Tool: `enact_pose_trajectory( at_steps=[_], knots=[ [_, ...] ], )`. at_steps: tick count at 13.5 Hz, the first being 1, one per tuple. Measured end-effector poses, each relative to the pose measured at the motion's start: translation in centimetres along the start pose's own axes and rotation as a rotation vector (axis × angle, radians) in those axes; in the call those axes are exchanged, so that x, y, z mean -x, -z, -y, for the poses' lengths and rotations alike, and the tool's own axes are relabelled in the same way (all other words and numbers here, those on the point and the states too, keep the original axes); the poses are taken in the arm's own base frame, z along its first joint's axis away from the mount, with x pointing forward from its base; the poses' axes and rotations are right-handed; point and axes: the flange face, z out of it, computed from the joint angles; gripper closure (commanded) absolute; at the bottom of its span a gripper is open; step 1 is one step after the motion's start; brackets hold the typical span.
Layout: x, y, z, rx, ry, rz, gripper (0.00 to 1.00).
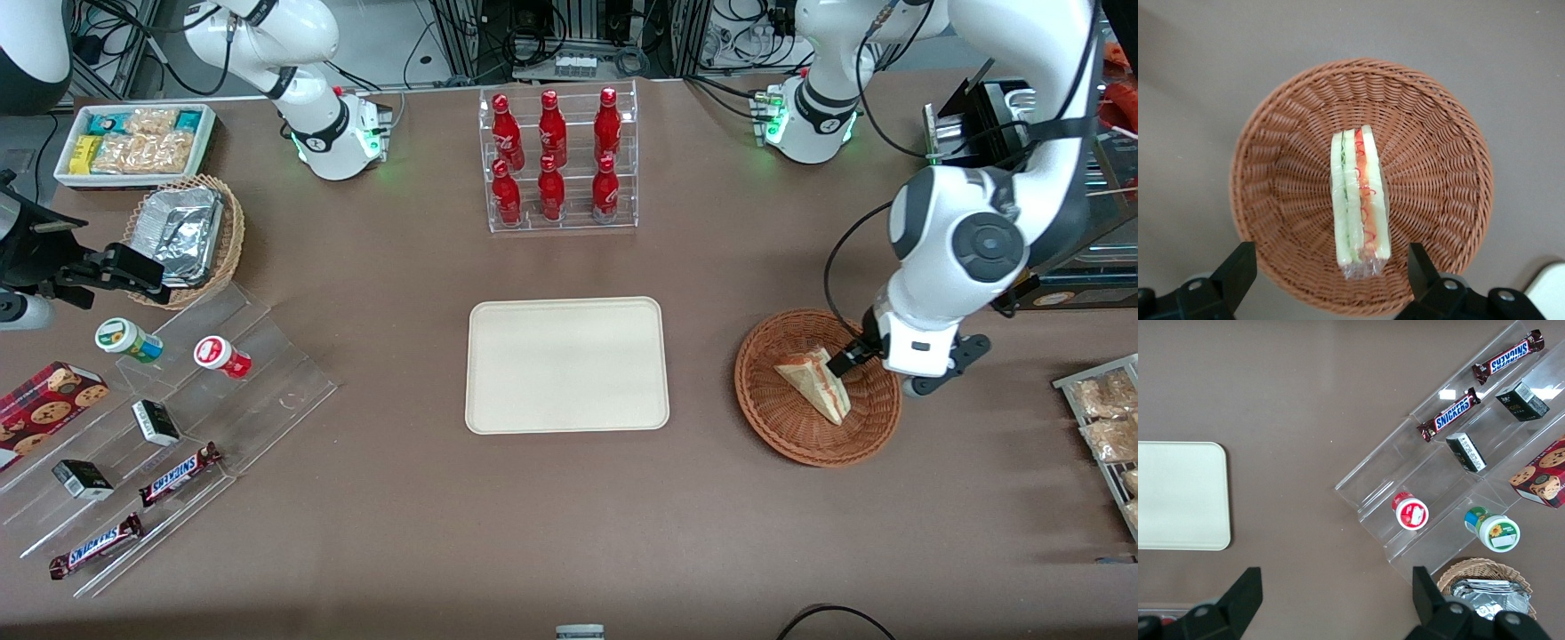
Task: Place sandwich from basket to tray
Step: 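Close the left gripper on the wrapped sandwich and lift it, then carry the sandwich with the left gripper over to the white tray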
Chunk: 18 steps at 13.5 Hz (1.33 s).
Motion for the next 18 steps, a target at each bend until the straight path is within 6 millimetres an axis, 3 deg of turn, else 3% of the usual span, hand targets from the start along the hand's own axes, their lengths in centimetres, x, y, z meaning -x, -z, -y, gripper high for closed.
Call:
enact_pose_trajectory(
  at_steps=[3, 8, 9, 10, 12, 13, 18],
  knots=[
    [1.8, -3.8, 0.2, 0.037, 0.024, -0.021, 0.0],
    [3.3, -6.5, -0.9, 0.03, 0.018, -0.006, 0.01],
    [3.5, -6.9, -1.0, 0.024, 0.016, -0.005, 0.13],
    [3.5, -7.2, -1.0, 0.024, 0.019, -0.006, 0.34],
    [3.5, -7.8, -1.1, 0.026, 0.03, -0.005, 0.94],
    [3.5, -8.1, -1.1, 0.024, 0.033, -0.004, 1.0],
    [2.9, -7.3, -1.5, 0.027, 0.028, -0.023, 1.0]
  ],
)
